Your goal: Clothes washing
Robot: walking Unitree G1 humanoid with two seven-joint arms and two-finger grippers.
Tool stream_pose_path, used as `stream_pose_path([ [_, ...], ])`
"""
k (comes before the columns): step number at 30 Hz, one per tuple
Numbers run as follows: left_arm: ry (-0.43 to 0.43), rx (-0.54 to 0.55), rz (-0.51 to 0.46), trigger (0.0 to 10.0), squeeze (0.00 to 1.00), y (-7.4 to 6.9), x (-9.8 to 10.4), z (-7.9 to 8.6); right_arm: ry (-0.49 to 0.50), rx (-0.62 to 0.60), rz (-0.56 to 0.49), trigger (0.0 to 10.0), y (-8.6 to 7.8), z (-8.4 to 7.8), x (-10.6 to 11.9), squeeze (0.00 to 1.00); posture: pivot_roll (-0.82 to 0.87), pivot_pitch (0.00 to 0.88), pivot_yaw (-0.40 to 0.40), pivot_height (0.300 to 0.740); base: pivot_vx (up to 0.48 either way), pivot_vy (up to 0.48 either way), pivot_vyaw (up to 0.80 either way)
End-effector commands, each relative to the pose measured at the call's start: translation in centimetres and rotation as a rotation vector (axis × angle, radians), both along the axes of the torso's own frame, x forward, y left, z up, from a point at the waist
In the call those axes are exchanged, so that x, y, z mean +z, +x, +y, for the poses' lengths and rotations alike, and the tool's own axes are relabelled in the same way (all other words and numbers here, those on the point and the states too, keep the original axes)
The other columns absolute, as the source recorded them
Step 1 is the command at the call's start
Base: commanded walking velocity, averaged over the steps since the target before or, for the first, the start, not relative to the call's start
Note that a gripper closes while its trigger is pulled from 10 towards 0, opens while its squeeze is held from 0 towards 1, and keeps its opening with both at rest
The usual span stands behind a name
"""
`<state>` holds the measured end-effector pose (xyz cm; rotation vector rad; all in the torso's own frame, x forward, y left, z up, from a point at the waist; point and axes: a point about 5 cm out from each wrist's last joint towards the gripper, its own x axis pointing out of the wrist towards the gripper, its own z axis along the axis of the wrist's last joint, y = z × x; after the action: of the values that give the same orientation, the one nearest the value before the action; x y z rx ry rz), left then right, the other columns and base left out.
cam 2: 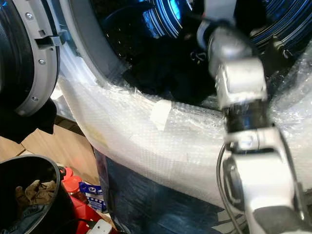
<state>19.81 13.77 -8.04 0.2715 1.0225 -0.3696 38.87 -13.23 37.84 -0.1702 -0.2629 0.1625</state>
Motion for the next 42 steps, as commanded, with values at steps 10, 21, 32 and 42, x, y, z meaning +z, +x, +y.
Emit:
stream_pose_path([
  [10, 0.004, 0.002, 0.033, 10.0, 0.00, -0.9, -0.5, 0.2, -0.059, 0.162, -0.076, 10.0, -5.7, -0.1, 1.0, 0.00, -0.15, 0.000, -0.022, 0.740, 0.000, 0.000, 0.00],
  [21, 0.001, -0.012, 0.040, 10.0, 0.00, -1.0, -0.5, 0.0, -0.083, 0.108, -0.034, 10.0, -7.4, -1.6, -0.5, 1.00, -0.16, 0.000, -0.023, 0.740, 0.000, 0.000, 0.00],
  [32, 0.002, -0.005, 0.034, 10.0, 0.00, -0.9, -0.4, 0.0, 0.121, -0.201, -0.231, 10.0, -5.0, -4.1, 3.8, 0.00, -0.15, 0.000, -0.024, 0.740, 0.000, 0.000, 0.00],
  [42, -0.001, -0.009, 0.037, 10.0, 0.00, -0.9, -0.5, -0.2, -0.070, 0.024, -0.383, 10.0, -6.4, -0.9, 4.1, 0.00, -0.14, 0.000, -0.029, 0.740, 0.000, 0.000, 0.00],
])
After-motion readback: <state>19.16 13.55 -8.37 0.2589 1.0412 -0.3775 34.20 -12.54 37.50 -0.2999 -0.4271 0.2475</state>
